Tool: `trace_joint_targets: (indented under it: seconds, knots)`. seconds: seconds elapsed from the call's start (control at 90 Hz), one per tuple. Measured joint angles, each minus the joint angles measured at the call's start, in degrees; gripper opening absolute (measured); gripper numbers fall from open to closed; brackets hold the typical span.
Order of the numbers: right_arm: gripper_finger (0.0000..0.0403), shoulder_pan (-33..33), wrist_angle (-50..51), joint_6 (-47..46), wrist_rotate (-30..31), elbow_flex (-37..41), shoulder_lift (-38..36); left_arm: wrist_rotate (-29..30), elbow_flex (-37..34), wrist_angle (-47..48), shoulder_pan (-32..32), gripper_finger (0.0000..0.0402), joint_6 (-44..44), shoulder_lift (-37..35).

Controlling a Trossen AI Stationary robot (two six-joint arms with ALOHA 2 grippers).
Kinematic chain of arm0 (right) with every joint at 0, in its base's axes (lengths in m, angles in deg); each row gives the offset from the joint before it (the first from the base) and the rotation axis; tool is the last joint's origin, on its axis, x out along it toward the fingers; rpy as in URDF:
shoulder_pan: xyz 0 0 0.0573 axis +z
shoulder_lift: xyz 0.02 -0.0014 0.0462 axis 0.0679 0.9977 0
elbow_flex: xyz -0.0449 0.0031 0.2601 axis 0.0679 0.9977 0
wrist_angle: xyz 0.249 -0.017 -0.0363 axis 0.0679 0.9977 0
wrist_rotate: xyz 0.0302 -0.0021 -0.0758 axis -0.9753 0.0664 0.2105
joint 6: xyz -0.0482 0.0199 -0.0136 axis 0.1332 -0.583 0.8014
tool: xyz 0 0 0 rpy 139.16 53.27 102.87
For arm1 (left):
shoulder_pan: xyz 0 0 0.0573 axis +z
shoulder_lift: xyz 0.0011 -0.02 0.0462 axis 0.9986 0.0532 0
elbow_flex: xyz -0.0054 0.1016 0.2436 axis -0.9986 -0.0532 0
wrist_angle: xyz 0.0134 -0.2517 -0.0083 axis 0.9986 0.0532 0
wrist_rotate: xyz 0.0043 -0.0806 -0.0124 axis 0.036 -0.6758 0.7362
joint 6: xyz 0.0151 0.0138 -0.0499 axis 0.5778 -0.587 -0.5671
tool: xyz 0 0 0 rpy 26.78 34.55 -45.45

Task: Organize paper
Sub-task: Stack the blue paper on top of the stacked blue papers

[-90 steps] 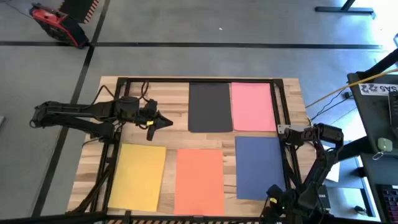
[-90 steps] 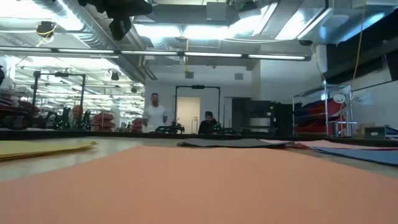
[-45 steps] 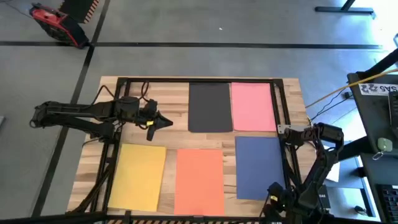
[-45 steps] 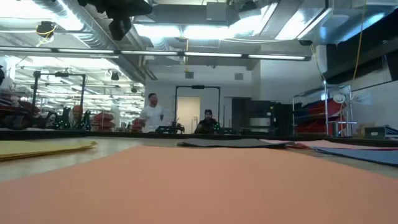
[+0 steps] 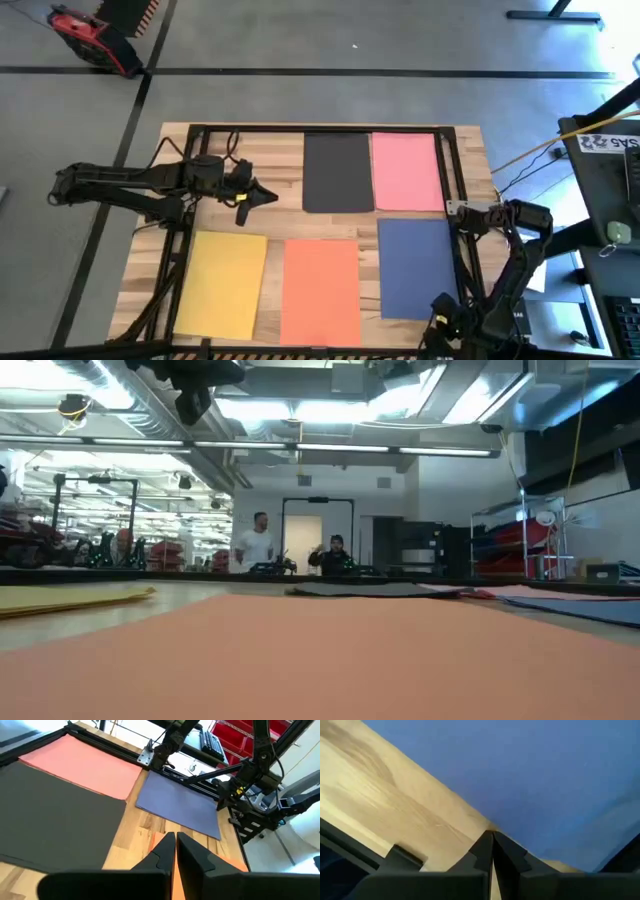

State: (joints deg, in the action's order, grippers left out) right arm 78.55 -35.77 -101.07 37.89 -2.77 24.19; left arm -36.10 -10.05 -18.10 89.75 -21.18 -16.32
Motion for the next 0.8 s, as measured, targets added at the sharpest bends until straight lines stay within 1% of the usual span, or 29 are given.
trace_joint_targets:
  seconds: [0.178, 0.5, 0.733, 0.8]
  knots:
    - [0.0000, 0.0, -0.8, 0.0, 0.0, 1.7, -0.2, 0.0, 0.0, -0.2, 0.0, 0.0000, -0.5, 0.0]
    - [0.0000, 0.0, -1.1, 0.0, 0.2, 1.9, -0.2, 0.0, 0.0, -0.5, 0.0, 0.0000, -1.4, 0.0]
    - [0.0000, 0.0, 2.5, 1.1, 2.2, -1.8, 0.4, 0.0, 0.0, -0.5, 0.0, 0.0000, -2.4, 0.0]
    - [0.0000, 0.0, 3.0, 2.3, 2.4, -3.7, 0.4, -0.8, 0.0, -0.6, 0.0, 0.0000, -3.6, 0.0]
